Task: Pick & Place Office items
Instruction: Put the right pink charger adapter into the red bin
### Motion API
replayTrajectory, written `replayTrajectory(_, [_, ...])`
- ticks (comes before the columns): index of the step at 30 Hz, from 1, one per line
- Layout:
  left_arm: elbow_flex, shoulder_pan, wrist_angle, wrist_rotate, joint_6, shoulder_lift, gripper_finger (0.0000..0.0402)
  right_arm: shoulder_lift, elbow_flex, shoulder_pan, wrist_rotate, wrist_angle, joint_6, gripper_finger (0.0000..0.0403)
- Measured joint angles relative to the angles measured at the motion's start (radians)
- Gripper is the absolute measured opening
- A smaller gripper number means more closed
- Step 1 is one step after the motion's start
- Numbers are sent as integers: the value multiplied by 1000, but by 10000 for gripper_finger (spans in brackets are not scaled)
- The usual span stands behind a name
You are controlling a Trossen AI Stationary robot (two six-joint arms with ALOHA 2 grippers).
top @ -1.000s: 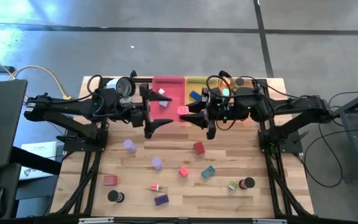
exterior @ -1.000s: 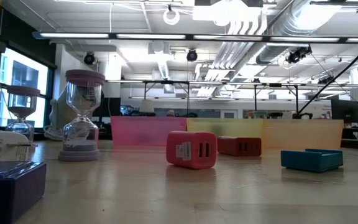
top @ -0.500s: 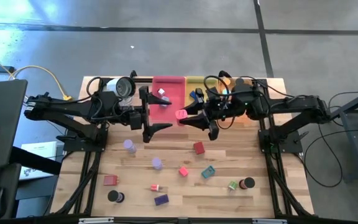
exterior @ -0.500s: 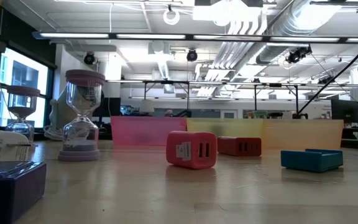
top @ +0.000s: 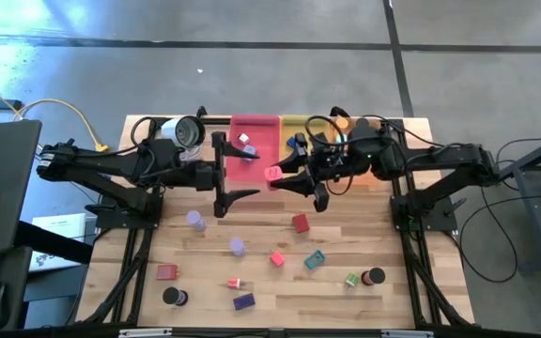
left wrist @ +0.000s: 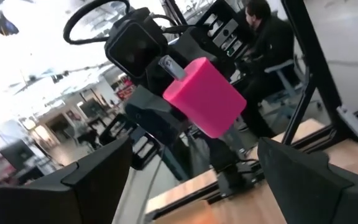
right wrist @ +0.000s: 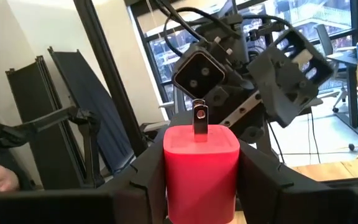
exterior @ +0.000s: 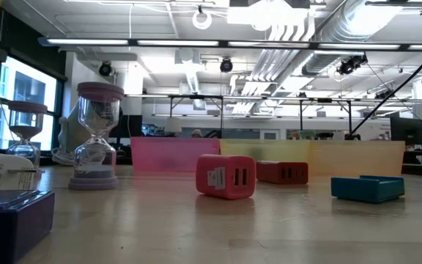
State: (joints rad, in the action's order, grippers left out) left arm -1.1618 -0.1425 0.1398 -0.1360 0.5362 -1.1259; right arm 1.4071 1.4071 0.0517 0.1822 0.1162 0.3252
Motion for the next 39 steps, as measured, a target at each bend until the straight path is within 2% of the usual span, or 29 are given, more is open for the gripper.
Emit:
replayTrajectory(4, [0, 1, 0, 0, -56, 0, 340, 0, 0, 0, -25, 0, 12, 140])
replayTrajectory(9, [0, 27, 28, 1, 1, 1, 340, 0, 0, -10, -26, 0, 11, 140])
replayTrajectory(15, [0, 31, 36, 2, -78, 11, 340, 0, 0, -35, -25, -18, 11, 141])
replayTrajectory(21, [0, 31, 29, -77, -103, 10, 340, 0, 0, -48, -23, -36, 11, 139])
replayTrajectory(39, [0, 19, -60, -131, -86, 10, 340, 0, 0, -48, -26, -53, 3, 139])
